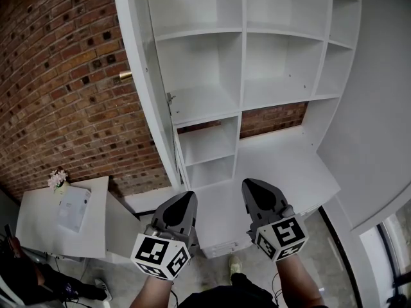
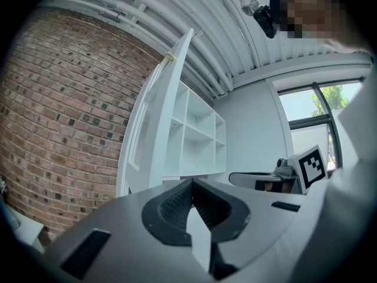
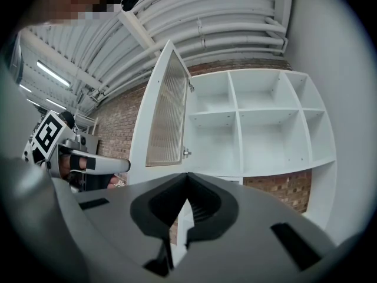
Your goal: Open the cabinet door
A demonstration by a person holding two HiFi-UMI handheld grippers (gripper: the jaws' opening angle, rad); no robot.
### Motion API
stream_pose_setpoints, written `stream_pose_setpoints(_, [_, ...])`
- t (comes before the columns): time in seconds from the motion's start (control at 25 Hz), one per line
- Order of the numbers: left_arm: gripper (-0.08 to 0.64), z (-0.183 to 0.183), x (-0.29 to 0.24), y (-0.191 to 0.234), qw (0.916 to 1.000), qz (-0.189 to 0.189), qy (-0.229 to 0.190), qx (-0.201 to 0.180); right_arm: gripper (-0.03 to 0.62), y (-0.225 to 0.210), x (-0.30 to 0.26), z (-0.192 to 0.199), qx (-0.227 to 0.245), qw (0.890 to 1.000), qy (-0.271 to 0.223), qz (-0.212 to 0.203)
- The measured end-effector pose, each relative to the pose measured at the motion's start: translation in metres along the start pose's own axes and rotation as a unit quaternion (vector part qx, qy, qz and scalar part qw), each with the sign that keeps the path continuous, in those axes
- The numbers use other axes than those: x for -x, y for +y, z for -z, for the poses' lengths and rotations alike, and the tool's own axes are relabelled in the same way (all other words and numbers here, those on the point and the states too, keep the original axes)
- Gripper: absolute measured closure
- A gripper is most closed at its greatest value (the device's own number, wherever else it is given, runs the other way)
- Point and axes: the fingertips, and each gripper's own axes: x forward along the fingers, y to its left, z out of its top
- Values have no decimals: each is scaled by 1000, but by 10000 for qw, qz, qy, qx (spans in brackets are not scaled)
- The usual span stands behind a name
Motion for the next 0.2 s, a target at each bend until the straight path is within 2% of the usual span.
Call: stream_pose_setpoints(0.2, [554, 0, -1, -3, 10000, 13, 16, 3, 588, -1, 1, 3, -15, 10000, 26, -29])
